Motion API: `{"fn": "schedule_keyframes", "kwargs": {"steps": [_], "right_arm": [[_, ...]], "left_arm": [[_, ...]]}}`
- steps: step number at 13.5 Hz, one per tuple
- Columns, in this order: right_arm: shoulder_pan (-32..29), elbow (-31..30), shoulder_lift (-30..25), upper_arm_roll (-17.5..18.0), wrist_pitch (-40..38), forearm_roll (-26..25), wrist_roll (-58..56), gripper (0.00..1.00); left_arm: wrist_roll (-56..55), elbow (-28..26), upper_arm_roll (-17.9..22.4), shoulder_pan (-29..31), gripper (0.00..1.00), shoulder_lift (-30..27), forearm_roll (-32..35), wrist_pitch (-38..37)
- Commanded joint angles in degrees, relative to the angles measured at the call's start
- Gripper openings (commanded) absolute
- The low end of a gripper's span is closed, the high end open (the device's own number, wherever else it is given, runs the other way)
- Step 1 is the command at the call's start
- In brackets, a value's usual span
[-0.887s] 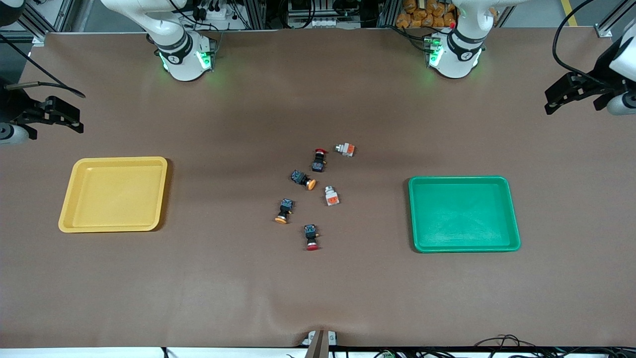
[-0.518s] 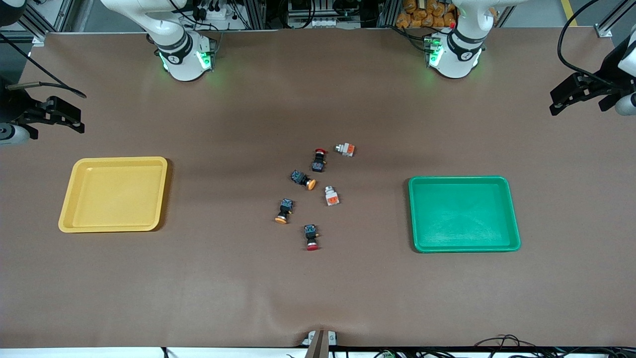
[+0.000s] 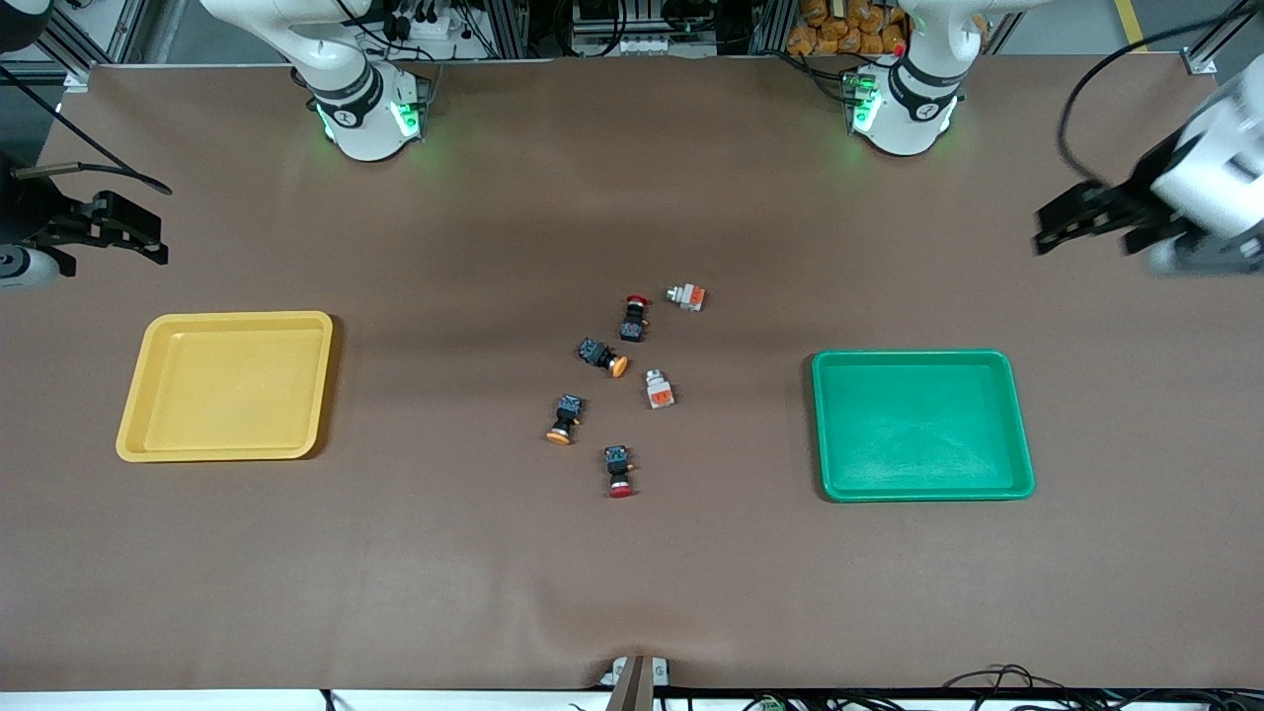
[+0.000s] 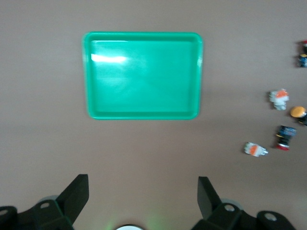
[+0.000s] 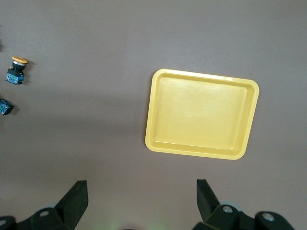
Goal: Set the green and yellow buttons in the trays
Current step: 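Reach the left gripper toward a white-and-orange button in the cluster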
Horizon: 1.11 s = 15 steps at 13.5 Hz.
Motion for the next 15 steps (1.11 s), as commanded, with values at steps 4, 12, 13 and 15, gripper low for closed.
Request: {"fn": "schedule_keyframes", "kwargs": {"steps": [4, 12, 13, 15], "right_arm": [[0.35, 0.78, 0.30, -0.28, -0.79, 0.29, 1.07, 1.00], [0.00, 0.78, 0.39, -0.37, -0.79, 0.29, 0.99, 1.00], [0.00, 0.78, 0.39, -0.37, -0.70, 0.29, 0.99, 1.00], [0.09, 0.87, 0.39, -0.37, -0.61, 0.29, 0.90, 1.00]], "left_arm": [[-20.36, -15.07, -10.85, -1.89, 1.00, 4.57, -1.19, 22.02], [-71.24, -16.40, -11.84, -19.54, 1.00, 19.96, 6.90, 28.28], [-76.87, -17.80, -11.75, -21.48, 1.00, 20.75, 6.90, 31.34], [-82.71, -21.92, -11.75, -22.90, 1.00, 21.02, 6.90, 37.41]]}}
